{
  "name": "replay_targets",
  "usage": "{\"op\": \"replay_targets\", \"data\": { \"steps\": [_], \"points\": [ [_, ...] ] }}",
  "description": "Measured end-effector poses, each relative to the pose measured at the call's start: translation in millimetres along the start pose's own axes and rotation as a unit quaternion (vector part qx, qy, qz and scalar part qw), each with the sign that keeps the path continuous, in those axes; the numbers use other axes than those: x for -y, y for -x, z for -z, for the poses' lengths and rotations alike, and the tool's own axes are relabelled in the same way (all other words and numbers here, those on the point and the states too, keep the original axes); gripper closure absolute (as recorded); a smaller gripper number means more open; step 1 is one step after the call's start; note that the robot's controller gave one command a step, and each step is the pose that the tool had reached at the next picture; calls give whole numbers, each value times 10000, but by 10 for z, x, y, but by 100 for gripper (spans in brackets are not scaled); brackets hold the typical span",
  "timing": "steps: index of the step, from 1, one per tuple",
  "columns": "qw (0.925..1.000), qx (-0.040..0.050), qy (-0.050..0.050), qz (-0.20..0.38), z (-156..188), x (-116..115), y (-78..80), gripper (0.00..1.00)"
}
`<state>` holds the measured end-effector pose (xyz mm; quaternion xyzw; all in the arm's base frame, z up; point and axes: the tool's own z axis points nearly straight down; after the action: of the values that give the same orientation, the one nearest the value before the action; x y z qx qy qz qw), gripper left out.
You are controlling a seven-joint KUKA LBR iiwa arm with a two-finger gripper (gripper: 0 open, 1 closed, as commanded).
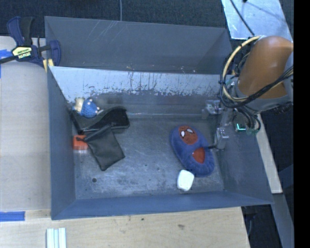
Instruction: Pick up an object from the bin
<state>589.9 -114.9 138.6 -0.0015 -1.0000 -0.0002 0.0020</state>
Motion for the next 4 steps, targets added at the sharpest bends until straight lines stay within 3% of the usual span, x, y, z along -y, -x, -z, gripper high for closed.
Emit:
{"op": "replay_targets", "data": {
  "steps": [1,2,3,4],
  "points": [
    [9997,-30,-12,238,-697,-205,374,0],
    [9998,39,15,-185,-366,-927,37,0],
    [9984,19,5,559,-341,-1421,-447,0],
    [9971,-41,-10,766,-688,-1456,-316,0]
  ]
}}
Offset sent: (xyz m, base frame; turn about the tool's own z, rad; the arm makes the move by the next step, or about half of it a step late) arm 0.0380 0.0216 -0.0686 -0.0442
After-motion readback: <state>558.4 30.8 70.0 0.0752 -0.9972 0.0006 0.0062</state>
